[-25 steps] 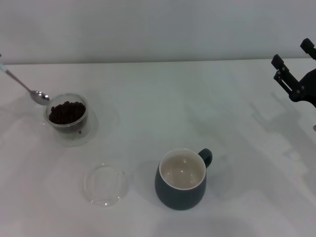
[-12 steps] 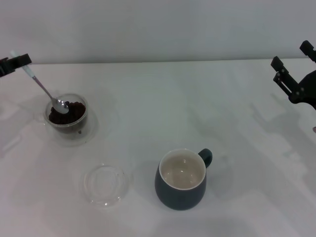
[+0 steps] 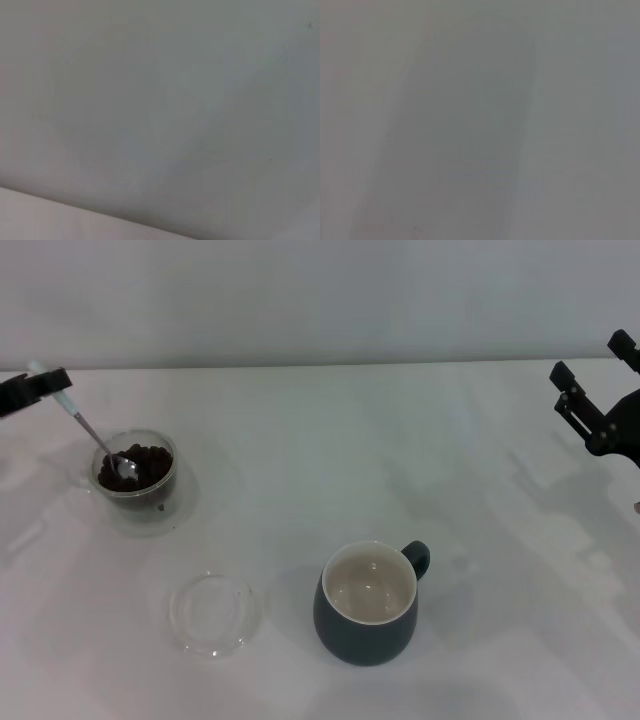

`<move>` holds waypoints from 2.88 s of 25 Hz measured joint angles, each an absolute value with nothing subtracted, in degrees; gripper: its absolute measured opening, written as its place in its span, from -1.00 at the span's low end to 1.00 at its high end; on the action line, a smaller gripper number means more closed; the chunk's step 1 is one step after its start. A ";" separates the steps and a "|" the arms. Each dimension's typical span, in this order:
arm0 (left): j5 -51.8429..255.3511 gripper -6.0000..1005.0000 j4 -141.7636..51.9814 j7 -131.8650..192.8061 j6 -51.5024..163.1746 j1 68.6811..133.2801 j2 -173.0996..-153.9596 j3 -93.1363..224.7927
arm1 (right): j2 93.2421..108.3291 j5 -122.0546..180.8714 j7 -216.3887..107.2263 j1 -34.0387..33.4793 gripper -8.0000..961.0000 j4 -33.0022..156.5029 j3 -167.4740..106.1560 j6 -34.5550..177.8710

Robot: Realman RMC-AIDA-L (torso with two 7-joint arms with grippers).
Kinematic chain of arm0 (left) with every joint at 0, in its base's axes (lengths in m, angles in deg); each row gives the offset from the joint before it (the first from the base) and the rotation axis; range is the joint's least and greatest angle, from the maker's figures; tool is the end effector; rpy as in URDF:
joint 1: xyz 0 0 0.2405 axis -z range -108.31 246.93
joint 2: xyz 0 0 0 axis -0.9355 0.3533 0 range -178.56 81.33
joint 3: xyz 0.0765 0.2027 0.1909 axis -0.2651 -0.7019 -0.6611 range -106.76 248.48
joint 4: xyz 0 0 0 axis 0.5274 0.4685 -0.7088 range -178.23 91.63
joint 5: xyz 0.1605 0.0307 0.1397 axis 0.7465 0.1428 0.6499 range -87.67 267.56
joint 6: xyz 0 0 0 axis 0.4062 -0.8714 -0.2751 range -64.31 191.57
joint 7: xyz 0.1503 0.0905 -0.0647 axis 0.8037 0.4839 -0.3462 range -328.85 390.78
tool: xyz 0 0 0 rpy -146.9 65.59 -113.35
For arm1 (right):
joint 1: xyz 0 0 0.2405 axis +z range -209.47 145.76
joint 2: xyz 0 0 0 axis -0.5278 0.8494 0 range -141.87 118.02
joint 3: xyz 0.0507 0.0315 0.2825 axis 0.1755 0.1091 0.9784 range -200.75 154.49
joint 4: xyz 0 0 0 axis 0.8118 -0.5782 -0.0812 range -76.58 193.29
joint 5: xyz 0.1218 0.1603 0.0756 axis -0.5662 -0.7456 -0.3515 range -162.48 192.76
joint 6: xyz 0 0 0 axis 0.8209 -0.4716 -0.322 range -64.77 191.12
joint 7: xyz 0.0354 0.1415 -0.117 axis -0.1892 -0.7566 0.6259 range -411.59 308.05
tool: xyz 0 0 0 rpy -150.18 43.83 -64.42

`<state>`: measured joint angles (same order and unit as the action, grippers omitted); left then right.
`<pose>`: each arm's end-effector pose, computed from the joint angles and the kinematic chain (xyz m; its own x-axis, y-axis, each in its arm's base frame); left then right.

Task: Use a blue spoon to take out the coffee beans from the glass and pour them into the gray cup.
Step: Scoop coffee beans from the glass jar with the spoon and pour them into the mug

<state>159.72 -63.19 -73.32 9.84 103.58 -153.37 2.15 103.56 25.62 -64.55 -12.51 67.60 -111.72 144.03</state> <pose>-0.3328 0.4691 0.0221 0.2872 0.5841 0.7592 0.9471 -0.2915 -0.1341 0.3428 0.3527 -0.0005 0.7688 0.2374 -0.5938 -0.5071 -0.3393 -0.7922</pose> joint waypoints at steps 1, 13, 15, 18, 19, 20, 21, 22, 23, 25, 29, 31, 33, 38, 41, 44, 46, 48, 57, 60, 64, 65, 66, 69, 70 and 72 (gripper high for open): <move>159.73 -0.74 -63.18 -73.33 9.84 103.58 -153.58 2.15 | 103.56 25.62 -64.57 -12.46 0.54 67.52 -111.73 144.03; 159.65 -0.73 -60.38 -77.29 9.76 103.63 -155.38 2.38 | 103.56 25.32 -64.60 -12.30 0.54 67.90 -113.01 144.03; 159.58 -0.73 -60.16 -77.68 9.69 103.55 -155.54 2.46 | 103.56 25.24 -64.60 -12.29 0.54 67.94 -113.19 144.14; 159.43 -0.73 -60.44 -80.05 9.07 102.39 -155.99 2.80 | 103.56 25.24 -64.60 -12.27 0.54 68.01 -113.21 144.37; 159.43 -0.73 -60.44 -80.05 9.07 102.39 -155.99 2.80 | 103.56 25.24 -64.60 -12.27 0.54 68.01 -113.21 144.37; 159.43 -0.73 -60.44 -80.05 9.07 102.39 -155.99 2.80 | 103.56 25.24 -64.60 -12.26 0.54 68.02 -113.22 144.43; 159.28 -0.73 -61.03 -80.84 8.84 101.59 -156.16 3.18 | 103.56 25.24 -64.60 -12.26 0.54 68.02 -113.22 144.45; 158.56 -0.73 -61.54 -81.17 8.00 100.48 -156.29 4.16 | 103.56 25.24 -64.60 -12.26 0.54 68.02 -113.22 144.46; 158.40 -0.73 -61.54 -81.17 7.82 100.31 -156.29 4.33 | 103.56 25.24 -64.60 -12.26 0.54 68.02 -113.22 144.46; 158.14 -0.73 -61.55 -81.18 7.51 100.04 -156.29 4.59 | 103.56 25.24 -64.60 -12.25 0.54 68.06 -113.22 144.47; 156.63 -0.73 -61.59 -81.25 6.37 99.12 -156.35 4.93 | 103.56 25.20 -64.60 -12.25 0.54 68.11 -113.22 144.48; 155.09 -0.73 -61.61 -81.30 5.56 98.36 -156.37 4.95 | 103.56 25.18 -64.60 -12.25 0.54 68.11 -113.22 144.44; 154.20 -0.73 -61.61 -81.31 4.98 97.85 -156.37 4.96 | 103.56 25.20 -64.60 -12.23 0.54 68.12 -113.22 144.31; 153.20 -0.73 -61.41 -81.53 3.76 96.93 -156.73 5.77 | 103.56 25.21 -64.60 -12.10 0.54 68.22 -113.21 144.15; 152.24 -0.73 -61.29 -81.74 2.79 95.89 -156.98 6.40 | 103.56 25.18 -64.60 -12.00 0.54 68.22 -113.14 143.94; 151.19 -0.73 -61.19 -81.78 2.31 95.34 -157.06 6.48 | 103.56 25.17 -64.60 -11.78 0.54 68.22 -113.13 143.51; 150.79 -0.73 -61.15 -81.78 2.16 95.10 -157.06 6.52 | 103.56 25.16 -64.60 -11.37 0.54 68.22 -113.13 142.89; 150.08 -0.73 -61.11 -81.81 1.66 94.47 -157.07 7.08 | 103.56 25.15 -64.60 -11.15 0.54 68.22 -113.13 142.39; 148.88 -0.74 -61.03 -81.79 -1.13 92.70 -157.16 9.62 | 103.56 25.26 -64.60 -10.99 0.54 68.20 -113.12 141.66; 148.85 -0.74 -61.04 -81.63 -3.25 92.16 -157.16 10.89 | 103.50 25.43 -64.60 -10.94 0.54 68.28 -113.13 141.57; 148.84 -0.74 -61.12 -81.50 -6.66 91.75 -157.22 11.56 | 103.47 25.49 -64.52 -10.90 0.54 68.72 -113.12 141.12; 148.84 -0.74 -61.21 -81.49 -7.53 91.74 -157.23 11.58 | 103.47 25.41 -64.39 -10.91 0.54 68.75 -113.12 140.93; 148.83 -0.74 -61.32 -81.49 -8.56 91.73 -157.23 11.59 | 103.47 25.41 -64.39 -10.91 0.54 68.75 -113.12 140.93; 148.83 -0.74 -61.50 -81.45 -11.37 91.76 -157.24 11.61 | 103.47 25.37 -64.31 -10.74 0.54 68.77 -113.13 140.34; 148.84 -0.74 -61.51 -81.42 -12.38 91.87 -157.24 11.62 | 103.47 25.37 -64.30 -10.65 0.54 68.78 -113.13 140.20; 148.96 -0.74 -61.53 -81.39 -13.99 92.21 -157.17 11.59 | 103.47 25.40 -64.27 -10.53 0.54 68.80 -113.12 140.11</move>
<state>148.96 -61.53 -81.39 -13.99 92.21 -157.17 11.59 103.47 25.40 -64.27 -10.53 68.80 -113.12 140.11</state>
